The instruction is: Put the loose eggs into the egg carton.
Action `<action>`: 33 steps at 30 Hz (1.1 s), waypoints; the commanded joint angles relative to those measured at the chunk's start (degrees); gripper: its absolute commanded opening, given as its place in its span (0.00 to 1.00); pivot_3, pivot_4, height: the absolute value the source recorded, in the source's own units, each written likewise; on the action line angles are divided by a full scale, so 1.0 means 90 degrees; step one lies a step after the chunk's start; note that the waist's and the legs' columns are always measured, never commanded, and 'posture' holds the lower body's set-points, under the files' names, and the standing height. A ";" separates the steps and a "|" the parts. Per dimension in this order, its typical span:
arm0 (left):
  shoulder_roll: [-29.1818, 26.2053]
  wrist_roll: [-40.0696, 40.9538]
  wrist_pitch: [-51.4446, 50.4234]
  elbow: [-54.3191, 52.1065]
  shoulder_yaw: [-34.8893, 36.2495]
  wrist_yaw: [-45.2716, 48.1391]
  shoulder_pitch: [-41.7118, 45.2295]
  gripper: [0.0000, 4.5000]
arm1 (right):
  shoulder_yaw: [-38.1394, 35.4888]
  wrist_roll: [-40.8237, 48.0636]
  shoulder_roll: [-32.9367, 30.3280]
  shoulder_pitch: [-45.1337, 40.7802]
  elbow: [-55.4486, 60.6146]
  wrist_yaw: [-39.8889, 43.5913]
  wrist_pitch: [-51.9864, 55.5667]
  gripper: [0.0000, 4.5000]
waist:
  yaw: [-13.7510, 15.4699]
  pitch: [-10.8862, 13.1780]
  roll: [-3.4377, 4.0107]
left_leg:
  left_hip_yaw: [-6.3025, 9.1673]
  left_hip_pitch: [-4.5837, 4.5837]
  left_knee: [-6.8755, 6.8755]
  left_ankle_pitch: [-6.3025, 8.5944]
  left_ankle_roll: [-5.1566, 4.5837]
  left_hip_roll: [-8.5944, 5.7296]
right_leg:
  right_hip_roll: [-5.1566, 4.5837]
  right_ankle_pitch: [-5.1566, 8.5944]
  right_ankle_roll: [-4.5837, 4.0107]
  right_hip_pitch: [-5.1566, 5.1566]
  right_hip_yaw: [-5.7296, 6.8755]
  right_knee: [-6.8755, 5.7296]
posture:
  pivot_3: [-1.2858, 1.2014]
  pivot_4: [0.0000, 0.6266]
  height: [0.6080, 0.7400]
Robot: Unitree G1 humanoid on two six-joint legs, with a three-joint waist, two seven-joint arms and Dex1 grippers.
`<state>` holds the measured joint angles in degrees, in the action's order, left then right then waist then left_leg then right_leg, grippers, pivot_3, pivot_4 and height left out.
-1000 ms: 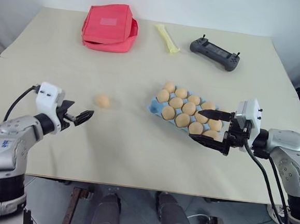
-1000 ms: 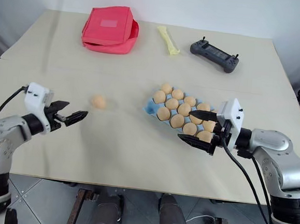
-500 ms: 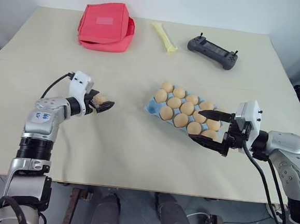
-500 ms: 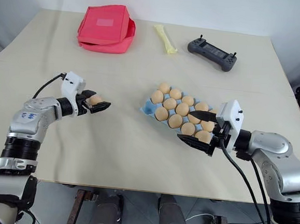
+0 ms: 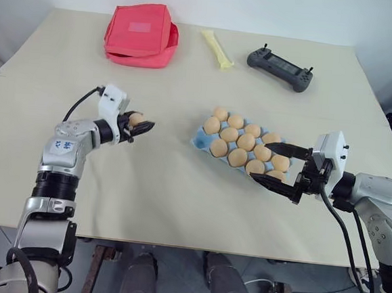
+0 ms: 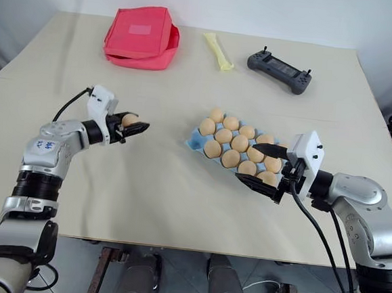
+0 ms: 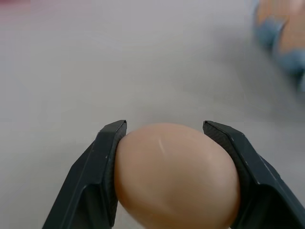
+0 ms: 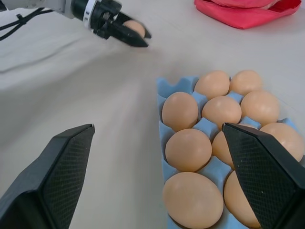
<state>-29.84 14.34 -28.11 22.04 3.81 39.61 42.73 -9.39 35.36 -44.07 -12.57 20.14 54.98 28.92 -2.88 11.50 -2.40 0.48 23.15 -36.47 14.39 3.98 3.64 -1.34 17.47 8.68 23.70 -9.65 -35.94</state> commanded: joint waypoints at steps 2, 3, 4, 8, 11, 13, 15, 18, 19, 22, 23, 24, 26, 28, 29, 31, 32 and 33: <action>0.0468 0.0442 0.0032 -0.0639 -0.0138 0.0458 0.0427 0.51 | -0.0168 0.0027 0.0022 -0.0016 0.0078 -0.0024 -0.0160 1.00 | 0.0025 0.0000 0.0001 | 0.0000 0.0000 0.0000 0.0000 0.0000 0.0000 | 0.0000 0.0000 0.0000 -0.0001 0.0000 0.0002 | 0.52 0.24 1.00; 0.0601 0.0476 0.0018 -0.0665 -0.0227 0.0559 0.0468 0.51 | -0.0167 0.0016 0.0033 -0.0009 0.0065 -0.0025 -0.0185 1.00 | 0.0043 0.0000 0.0001 | 0.0000 0.0000 -0.0001 0.0000 0.0000 -0.0001 | 0.0000 0.0000 0.0001 -0.0002 0.0000 0.0002 | 0.52 0.24 1.00; 0.0720 0.0438 0.0084 -0.0607 -0.0304 0.0603 0.0504 0.51 | -0.0175 0.0009 0.0038 0.0008 0.0058 -0.0024 -0.0208 1.00 | 0.0058 0.0000 0.0001 | 0.0000 0.0000 -0.0001 0.0000 0.0000 -0.0001 | 0.0000 0.0000 0.0001 -0.0002 -0.0001 0.0003 | 0.52 0.24 1.00; 0.1158 0.0230 0.0539 -0.0129 -0.0605 0.0770 0.0708 0.51 | -0.0220 -0.0020 0.0057 0.0088 0.0057 -0.0057 -0.0289 1.00 | 0.0063 0.0000 0.0001 | 0.0000 -0.0002 -0.0003 0.0000 0.0000 0.0000 | 0.0003 -0.0001 0.0001 -0.0001 -0.0002 0.0000 | 0.52 0.24 1.00; 0.1443 0.0025 0.0916 0.0500 -0.0824 0.0888 0.0931 0.51 | -0.0283 -0.0004 0.0062 0.0210 0.0146 -0.0111 -0.0311 1.00 | 0.0092 0.0000 0.0001 | 0.0001 -0.0002 -0.0006 -0.0002 -0.0002 -0.0001 | 0.0005 -0.0001 0.0001 -0.0001 -0.0002 -0.0001 | 0.52 0.24 1.00; 0.1536 -0.0049 0.1136 0.0760 -0.0871 0.0966 0.1009 0.51 | -0.0314 -0.0002 0.0059 0.0278 0.0192 -0.0146 -0.0319 1.00 | 0.0091 0.0000 0.0000 | 0.0000 -0.0001 -0.0010 -0.0001 -0.0002 -0.0001 | 0.0004 -0.0002 0.0003 -0.0002 -0.0004 0.0002 | 0.52 0.24 1.00; 0.1639 -0.0131 0.1360 0.1034 -0.0913 0.1006 0.1106 0.51 | -0.0362 0.0000 0.0050 0.0371 0.0234 -0.0175 -0.0338 1.00 | 0.0090 0.0000 0.0001 | -0.0001 0.0000 -0.0010 -0.0001 -0.0002 -0.0001 | 0.0004 -0.0002 0.0004 -0.0002 -0.0006 0.0002 | 0.52 0.24 1.00; 0.1709 -0.0298 0.1571 0.1387 -0.0989 0.1038 0.1242 0.59 | -0.0412 0.0017 0.0047 0.0467 0.0291 -0.0223 -0.0352 1.00 | 0.0119 0.0000 0.0001 | 0.0000 0.0000 -0.0009 -0.0001 -0.0002 -0.0001 | 0.0005 -0.0002 0.0004 -0.0001 -0.0005 0.0002 | 0.52 0.24 1.00; 0.1716 -0.0343 0.1614 0.1459 -0.1019 0.1064 0.1265 0.68 | -0.0429 0.0025 0.0047 0.0503 0.0315 -0.0242 -0.0354 1.00 | 0.0123 0.0000 0.0000 | 0.0000 0.0000 -0.0009 -0.0001 -0.0002 -0.0001 | 0.0005 -0.0002 0.0004 -0.0002 -0.0005 0.0003 | 0.52 0.24 1.00; 0.1783 -0.0355 0.1694 0.1495 -0.0981 0.1002 0.1286 0.88 | -0.0463 0.0029 0.0045 0.0575 0.0332 -0.0256 -0.0380 1.00 | 0.0124 0.0000 0.0000 | 0.0000 0.0002 -0.0010 -0.0001 -0.0002 -0.0001 | 0.0005 -0.0002 0.0004 -0.0002 -0.0006 0.0004 | 0.52 0.24 1.00; 0.1801 -0.0341 0.1672 0.1484 -0.0955 0.0982 0.1297 0.95 | -0.0465 0.0027 0.0047 0.0579 0.0329 -0.0253 -0.0385 1.00 | 0.0124 0.0000 0.0001 | 0.0000 0.0002 -0.0009 -0.0001 -0.0002 -0.0001 | 0.0005 -0.0002 0.0004 -0.0001 -0.0006 0.0003 | 0.52 0.24 1.00; 0.1820 -0.0317 0.1664 0.1452 -0.0927 0.0975 0.1300 0.99 | -0.0458 0.0022 0.0049 0.0568 0.0314 -0.0249 -0.0391 1.00 | 0.0124 0.0000 0.0001 | 0.0000 0.0002 -0.0010 -0.0001 -0.0002 -0.0001 | 0.0005 -0.0002 0.0004 -0.0001 -0.0006 0.0003 | 0.52 0.24 1.00; 0.1852 -0.0280 0.1658 0.1375 -0.0877 0.0943 0.1294 0.99 | -0.0440 0.0011 0.0052 0.0539 0.0278 -0.0238 -0.0405 1.00 | 0.0128 0.0000 0.0001 | 0.0000 0.0002 -0.0010 -0.0001 -0.0002 -0.0001 | 0.0005 -0.0002 0.0004 -0.0001 -0.0006 0.0002 | 0.52 0.24 1.00; 0.1879 -0.0193 0.1635 0.1224 -0.0739 0.0837 0.1311 0.99 | -0.0412 -0.0002 0.0048 0.0475 0.0210 -0.0203 -0.0428 1.00 | 0.0126 0.0000 0.0001 | 0.0000 0.0002 -0.0010 -0.0001 -0.0002 -0.0001 | 0.0005 -0.0003 0.0005 -0.0002 -0.0006 0.0002 | 0.52 0.24 1.00; 0.1881 -0.0179 0.1611 0.1174 -0.0691 0.0795 0.1322 0.99 | -0.0404 -0.0008 0.0046 0.0453 0.0184 -0.0190 -0.0437 1.00 | 0.0125 0.0000 0.0001 | 0.0000 0.0002 -0.0010 -0.0001 -0.0002 -0.0001 | 0.0005 -0.0003 0.0005 -0.0002 -0.0006 0.0002 | 0.52 0.24 1.00; 0.1860 -0.0069 0.1558 0.1040 -0.0531 0.0769 0.1329 0.99 | -0.0381 -0.0025 0.0038 0.0405 0.0128 -0.0150 -0.0456 1.00 | 0.0125 0.0000 0.0001 | 0.0000 0.0001 -0.0010 -0.0001 -0.0002 -0.0001 | 0.0005 -0.0003 0.0005 -0.0001 -0.0006 0.0002 | 0.52 0.24 1.00; 0.1832 -0.0025 0.1592 0.0903 -0.0462 0.0772 0.1282 0.99 | -0.0369 -0.0034 0.0036 0.0384 0.0108 -0.0134 -0.0463 1.00 | 0.0127 0.0000 0.0001 | 0.0000 0.0002 -0.0010 -0.0001 -0.0002 -0.0001 | 0.0005 -0.0003 0.0005 -0.0001 -0.0006 0.0002 | 0.52 0.24 1.00; 0.1795 0.0007 0.1702 0.0715 -0.0405 0.0795 0.1202 0.99 | -0.0361 -0.0040 0.0035 0.0364 0.0094 -0.0123 -0.0466 1.00 | 0.0127 0.0000 0.0001 | 0.0000 0.0001 -0.0010 -0.0001 -0.0002 -0.0001 | 0.0005 -0.0003 0.0005 -0.0001 -0.0006 0.0002 | 0.52 0.24 1.00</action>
<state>-13.33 12.75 -14.24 32.87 -1.21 46.85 52.57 -11.67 34.65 -43.66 -8.59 20.50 53.42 26.03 -1.73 11.50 -2.40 0.48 23.17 -36.56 14.38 3.96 3.64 -1.29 17.44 8.73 23.69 -9.70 -35.92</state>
